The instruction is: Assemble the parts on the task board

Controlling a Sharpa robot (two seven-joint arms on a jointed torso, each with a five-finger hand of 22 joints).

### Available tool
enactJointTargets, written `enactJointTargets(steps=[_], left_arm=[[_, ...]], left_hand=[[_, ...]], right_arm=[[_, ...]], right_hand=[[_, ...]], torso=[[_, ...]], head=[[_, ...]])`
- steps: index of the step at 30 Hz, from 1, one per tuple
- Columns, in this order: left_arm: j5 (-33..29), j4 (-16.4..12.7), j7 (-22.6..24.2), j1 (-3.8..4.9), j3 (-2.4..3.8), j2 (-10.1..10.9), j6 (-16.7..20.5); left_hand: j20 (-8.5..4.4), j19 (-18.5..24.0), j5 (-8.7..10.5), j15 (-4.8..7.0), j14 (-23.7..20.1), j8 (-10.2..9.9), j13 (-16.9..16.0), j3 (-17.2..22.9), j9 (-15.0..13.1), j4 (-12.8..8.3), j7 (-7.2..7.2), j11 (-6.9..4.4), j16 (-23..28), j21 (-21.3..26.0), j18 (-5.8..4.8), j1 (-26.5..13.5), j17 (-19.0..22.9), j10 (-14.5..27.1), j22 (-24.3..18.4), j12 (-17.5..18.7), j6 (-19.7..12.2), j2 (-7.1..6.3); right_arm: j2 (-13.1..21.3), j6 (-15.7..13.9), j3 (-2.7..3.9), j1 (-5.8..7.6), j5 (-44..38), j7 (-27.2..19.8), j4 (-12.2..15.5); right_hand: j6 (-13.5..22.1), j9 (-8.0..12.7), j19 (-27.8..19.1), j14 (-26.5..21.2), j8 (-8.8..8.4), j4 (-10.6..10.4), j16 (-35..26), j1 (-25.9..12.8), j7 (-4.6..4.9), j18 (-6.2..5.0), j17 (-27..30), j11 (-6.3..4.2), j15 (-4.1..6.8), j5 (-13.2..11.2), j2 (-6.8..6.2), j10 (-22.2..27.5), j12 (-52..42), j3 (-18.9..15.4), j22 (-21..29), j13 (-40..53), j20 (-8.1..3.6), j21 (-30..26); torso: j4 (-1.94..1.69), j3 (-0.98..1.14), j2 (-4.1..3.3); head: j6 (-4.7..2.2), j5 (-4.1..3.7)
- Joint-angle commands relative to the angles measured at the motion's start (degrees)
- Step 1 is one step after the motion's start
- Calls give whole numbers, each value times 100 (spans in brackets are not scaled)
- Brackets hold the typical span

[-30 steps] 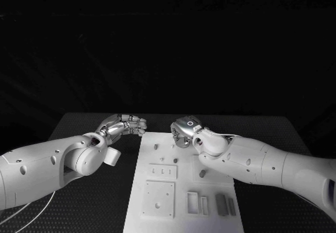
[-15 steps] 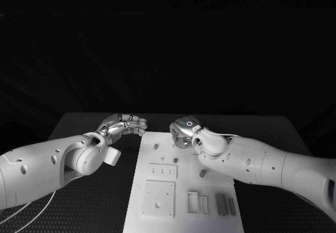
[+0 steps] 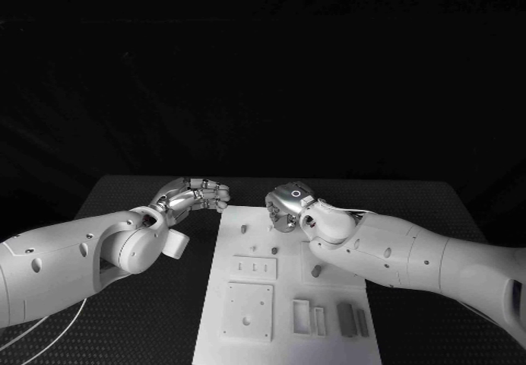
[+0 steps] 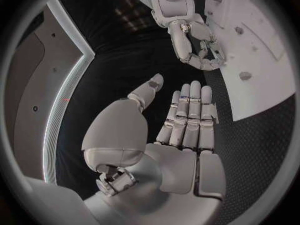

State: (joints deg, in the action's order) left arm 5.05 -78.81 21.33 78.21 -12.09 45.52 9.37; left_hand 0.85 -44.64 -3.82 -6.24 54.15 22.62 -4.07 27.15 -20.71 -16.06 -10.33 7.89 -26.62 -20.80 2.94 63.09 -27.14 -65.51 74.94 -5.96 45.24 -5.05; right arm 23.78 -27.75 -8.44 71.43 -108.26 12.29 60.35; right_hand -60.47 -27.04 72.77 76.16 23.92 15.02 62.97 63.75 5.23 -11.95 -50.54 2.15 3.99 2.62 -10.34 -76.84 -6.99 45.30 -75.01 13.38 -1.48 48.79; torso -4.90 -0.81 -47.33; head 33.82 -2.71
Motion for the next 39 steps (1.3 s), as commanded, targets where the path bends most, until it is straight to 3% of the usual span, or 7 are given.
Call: enactJointTargets(steps=[1, 17, 21, 25, 30, 39], left_arm=[[-21, -12, 39, 5, 7, -8, -76], [-21, -19, 38, 7, 10, -6, -74], [-21, -20, 36, 7, 11, -3, -66], [-21, -21, 34, 7, 12, 1, -66], [-21, -23, 33, 8, 14, 4, -66], [-21, -22, 34, 8, 15, 13, -59]], left_hand=[[-5, 39, 36, -30, 0, -34, 2, -11, 5, -30, -39, 30, 38, 33, 64, -7, -8, -1, 86, 27, 12, -3], [-5, 39, 36, -31, 1, -38, 2, -11, 4, -30, -39, 31, 45, 34, 64, -5, -13, -2, 87, 34, 12, -5], [-4, 40, 36, -31, 1, -39, 2, -11, 4, -30, -39, 31, 47, 34, 64, -5, -14, -2, 87, 35, 11, -6], [-4, 40, 36, -32, 1, -40, 2, -12, 4, -30, -40, 32, 49, 35, 64, -5, -15, -2, 87, 37, 10, -8], [-4, 41, 37, -32, 1, -43, 3, -13, 5, -31, -41, 33, 51, 35, 64, -4, -17, -1, 87, 41, 8, -12], [-3, 42, 37, -33, 0, -48, 3, -13, 5, -31, -43, 34, 56, 36, 65, -3, -20, 1, 87, 47, 4, -15]], right_arm=[[-18, 89, -1, -2, -10, -28, -26], [-54, 153, -5, -2, 83, -81, -82], [-62, 209, -6, -2, 190, -86, -99], [-57, 213, -8, -2, 241, -81, -117], [-50, 163, -10, -2, 267, -63, -123], [-18, 55, -11, -1, 304, -51, -58]], right_hand=[[-26, -8, -9, -5, 11, 1, 21, 46, -2, -305, 10, 2, 21, 16, -10, -27, 13, 36, -103, 8, -22, 20], [6, -9, -42, -28, -23, -23, 13, 38, 11, -305, 32, 17, 6, 15, -53, 1, 51, 56, -97, 17, -11, 16], [141, 11, -93, -62, -116, -59, -29, 29, 66, -305, 84, 71, -45, 15, -151, 122, 145, 54, -86, 10, 15, -6], [604, 106, -110, -77, -384, -123, -50, 45, 269, -298, 132, 253, -227, 6, -423, 623, 355, 33, -63, -96, 51, -37], [807, 137, -117, -90, -485, -218, -28, 108, 363, -295, 164, 354, -320, 13, -617, 912, 346, -13, -55, -173, 92, -55], [958, 162, -169, -140, -552, -201, -10, 78, 417, -304, 190, 415, -379, 14, -662, 1122, 334, -140, -66, -243, 117, -71]], torso=[[2, -3, 0], [4, -2, -3], [5, -4, -3], [5, -6, -3], [9, -9, -2], [7, -6, -2]], head=[[-9, -9], [4, -18], [8, -16], [11, -21], [13, -18], [12, -18]])
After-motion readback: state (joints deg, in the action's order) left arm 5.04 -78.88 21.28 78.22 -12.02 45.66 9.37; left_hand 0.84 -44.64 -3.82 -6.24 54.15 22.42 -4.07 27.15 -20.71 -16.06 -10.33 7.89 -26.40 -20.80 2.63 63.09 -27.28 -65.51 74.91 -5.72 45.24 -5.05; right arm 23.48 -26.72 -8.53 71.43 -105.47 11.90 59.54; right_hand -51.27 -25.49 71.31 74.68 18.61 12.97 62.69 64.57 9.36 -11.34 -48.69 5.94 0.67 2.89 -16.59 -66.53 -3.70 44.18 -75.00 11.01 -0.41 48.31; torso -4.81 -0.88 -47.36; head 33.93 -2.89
